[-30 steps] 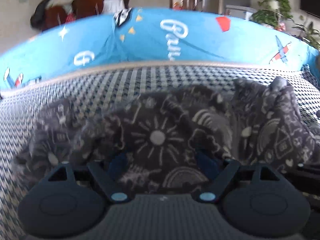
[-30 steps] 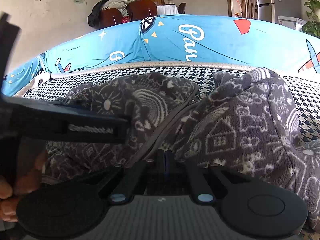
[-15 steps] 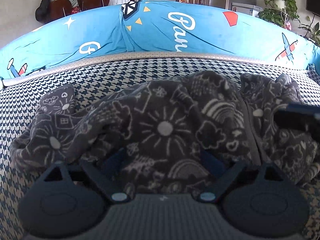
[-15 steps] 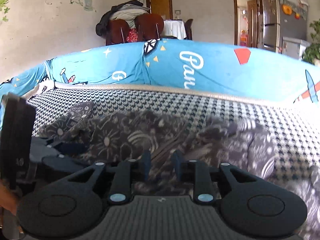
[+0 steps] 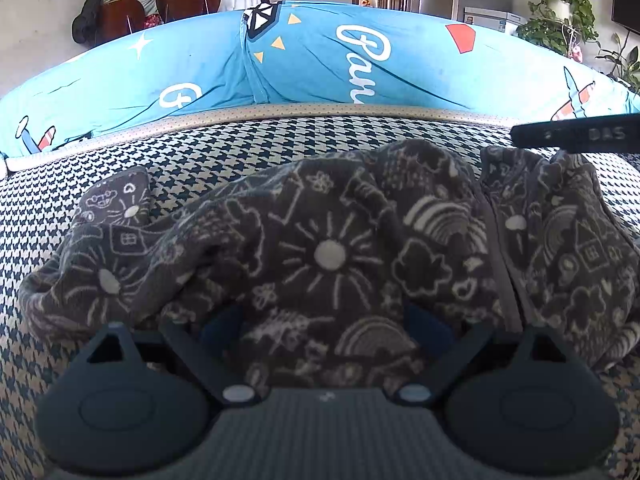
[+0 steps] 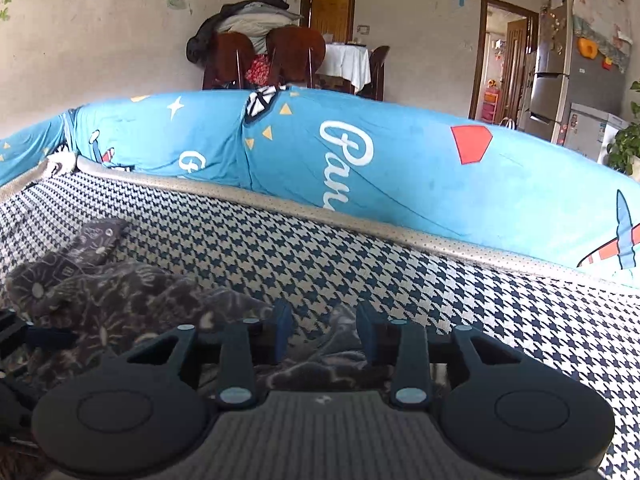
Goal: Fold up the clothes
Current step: 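Grasp the sleeve cuff with the right gripper and lift it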
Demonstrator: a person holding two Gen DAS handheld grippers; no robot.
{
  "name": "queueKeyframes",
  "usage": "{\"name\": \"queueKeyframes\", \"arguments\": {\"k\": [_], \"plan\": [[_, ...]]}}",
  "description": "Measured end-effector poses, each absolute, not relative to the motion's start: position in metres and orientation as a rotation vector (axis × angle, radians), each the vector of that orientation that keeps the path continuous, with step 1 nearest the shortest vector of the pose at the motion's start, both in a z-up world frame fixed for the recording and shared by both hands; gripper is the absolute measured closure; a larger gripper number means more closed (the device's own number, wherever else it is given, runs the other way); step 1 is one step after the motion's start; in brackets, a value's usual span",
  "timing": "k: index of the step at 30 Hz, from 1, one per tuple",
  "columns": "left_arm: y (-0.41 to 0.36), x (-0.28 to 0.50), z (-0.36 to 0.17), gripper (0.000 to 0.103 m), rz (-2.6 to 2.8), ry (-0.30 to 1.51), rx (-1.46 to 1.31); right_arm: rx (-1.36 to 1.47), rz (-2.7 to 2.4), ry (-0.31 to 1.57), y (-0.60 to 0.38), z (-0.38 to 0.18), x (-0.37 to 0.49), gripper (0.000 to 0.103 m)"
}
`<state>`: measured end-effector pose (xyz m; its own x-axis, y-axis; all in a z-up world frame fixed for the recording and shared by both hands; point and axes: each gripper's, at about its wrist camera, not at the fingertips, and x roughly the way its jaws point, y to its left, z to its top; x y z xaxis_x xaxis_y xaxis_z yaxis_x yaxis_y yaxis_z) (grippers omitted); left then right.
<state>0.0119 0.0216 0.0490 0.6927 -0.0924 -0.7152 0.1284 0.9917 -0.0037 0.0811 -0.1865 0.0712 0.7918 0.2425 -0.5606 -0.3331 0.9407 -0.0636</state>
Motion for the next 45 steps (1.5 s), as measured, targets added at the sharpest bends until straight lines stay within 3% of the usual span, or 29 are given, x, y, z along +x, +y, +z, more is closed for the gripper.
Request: {"name": "queueKeyframes", "arguments": {"k": [6,12,14,17,21,34,45], "plan": [[0.021,0.011,0.046,0.010,-0.120,0.796,0.045,-0.181,0.330,0.642,-0.191,0.052,0.107,0.049],[0.021,0.013,0.044,0.010,-0.120,0.795,0.041,-0.169,0.362,0.748,-0.194,0.030,0.122,0.049],[0.022,0.012,0.044,0.009,-0.122,0.795,0.038,-0.162,0.363,0.770,-0.194,0.025,0.124,0.054],[0.023,0.012,0.044,0.009,-0.125,0.795,0.034,-0.154,0.343,0.775,-0.198,0.025,0.123,0.078],[0.024,0.010,0.042,0.009,-0.129,0.790,0.023,-0.117,0.332,0.741,-0.201,0.036,0.115,0.084],[0.059,-0.007,0.078,0.007,-0.034,0.635,-0.039,0.065,0.382,0.430,-0.184,0.105,0.003,0.089],[0.083,-0.019,0.090,0.005,-0.056,0.612,-0.119,0.003,0.455,0.475,-0.138,0.075,-0.095,0.089]]}}
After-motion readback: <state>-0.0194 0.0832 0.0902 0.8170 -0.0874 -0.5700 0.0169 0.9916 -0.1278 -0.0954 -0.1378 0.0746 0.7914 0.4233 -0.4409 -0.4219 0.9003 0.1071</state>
